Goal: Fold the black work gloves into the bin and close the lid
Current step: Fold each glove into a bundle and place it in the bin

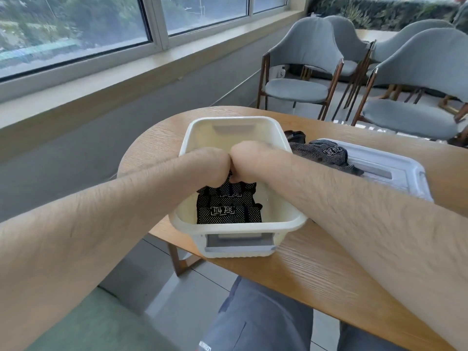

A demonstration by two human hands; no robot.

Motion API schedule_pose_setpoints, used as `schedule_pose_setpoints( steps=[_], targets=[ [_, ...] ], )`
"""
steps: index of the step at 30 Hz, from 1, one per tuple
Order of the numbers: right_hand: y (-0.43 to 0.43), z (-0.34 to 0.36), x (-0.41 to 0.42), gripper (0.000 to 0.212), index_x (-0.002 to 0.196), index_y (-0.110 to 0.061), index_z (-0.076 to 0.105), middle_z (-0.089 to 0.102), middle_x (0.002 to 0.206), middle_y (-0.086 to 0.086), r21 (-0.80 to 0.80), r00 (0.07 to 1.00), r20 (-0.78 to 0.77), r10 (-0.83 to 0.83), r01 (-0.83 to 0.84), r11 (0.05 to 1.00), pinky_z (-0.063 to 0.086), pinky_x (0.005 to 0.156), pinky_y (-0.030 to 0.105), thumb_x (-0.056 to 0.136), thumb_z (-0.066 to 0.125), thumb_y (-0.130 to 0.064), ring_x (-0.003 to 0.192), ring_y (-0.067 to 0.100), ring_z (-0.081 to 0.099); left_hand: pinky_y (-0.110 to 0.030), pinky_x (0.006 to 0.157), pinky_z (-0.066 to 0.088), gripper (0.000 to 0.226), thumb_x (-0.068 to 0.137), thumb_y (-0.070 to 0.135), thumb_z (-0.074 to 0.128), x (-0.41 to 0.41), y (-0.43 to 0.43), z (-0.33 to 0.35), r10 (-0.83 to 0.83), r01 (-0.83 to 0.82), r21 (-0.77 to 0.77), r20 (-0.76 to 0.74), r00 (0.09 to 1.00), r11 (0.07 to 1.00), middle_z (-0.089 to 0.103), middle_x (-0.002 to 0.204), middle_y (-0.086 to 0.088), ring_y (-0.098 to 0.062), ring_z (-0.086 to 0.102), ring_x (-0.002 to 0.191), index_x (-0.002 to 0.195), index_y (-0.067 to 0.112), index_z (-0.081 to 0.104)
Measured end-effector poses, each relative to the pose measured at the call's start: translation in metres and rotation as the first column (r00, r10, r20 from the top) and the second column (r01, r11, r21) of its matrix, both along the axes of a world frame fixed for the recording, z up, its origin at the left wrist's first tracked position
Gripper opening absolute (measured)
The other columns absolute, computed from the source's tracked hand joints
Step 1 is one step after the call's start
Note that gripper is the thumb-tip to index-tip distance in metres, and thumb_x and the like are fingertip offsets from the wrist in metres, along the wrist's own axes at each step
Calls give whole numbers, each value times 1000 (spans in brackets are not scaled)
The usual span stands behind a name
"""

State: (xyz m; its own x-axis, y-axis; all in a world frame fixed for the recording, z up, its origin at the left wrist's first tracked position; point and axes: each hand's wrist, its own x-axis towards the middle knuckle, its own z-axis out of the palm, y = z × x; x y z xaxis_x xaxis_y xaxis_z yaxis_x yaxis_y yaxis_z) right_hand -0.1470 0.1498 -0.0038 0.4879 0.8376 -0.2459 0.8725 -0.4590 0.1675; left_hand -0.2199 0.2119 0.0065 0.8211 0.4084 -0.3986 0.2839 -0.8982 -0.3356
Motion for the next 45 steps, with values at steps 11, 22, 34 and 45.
schedule_pose_setpoints(
  steps=[11,22,34,45],
  targets=[
    [-134,47,23,28,62,-25,38,41,63,-9,859,988,-77,136,-4,512,25,61,33,86,52,-25,68,20,41,-32,66,37,19,85,0,45,11,-84,69,-87,165,-55,667,740,985,53,90,-2,-25,51,82,92,15,54],
    [-269,-27,70,18,78,-22,59,57,72,-11,788,941,-304,-150,337,516,45,68,37,95,58,-25,73,16,53,-43,94,42,26,95,13,46,70,-221,-25,196,217,-423,738,646,880,54,124,-14,-36,51,118,118,9,57],
    [-253,-110,106,45,144,-33,52,52,143,-4,638,853,-291,-433,510,576,32,113,42,100,50,-44,135,25,42,-62,119,-6,63,98,61,34,147,-179,-99,538,-148,-565,624,567,812,4,169,-5,-42,-7,153,157,41,23],
    [-278,-121,101,45,118,-25,69,66,116,-6,764,805,-346,-482,540,353,38,106,38,81,49,-40,120,21,52,-47,103,32,56,98,64,35,133,-206,-125,364,-11,-436,736,571,900,45,138,-4,-33,36,128,127,25,61]
  ],
)
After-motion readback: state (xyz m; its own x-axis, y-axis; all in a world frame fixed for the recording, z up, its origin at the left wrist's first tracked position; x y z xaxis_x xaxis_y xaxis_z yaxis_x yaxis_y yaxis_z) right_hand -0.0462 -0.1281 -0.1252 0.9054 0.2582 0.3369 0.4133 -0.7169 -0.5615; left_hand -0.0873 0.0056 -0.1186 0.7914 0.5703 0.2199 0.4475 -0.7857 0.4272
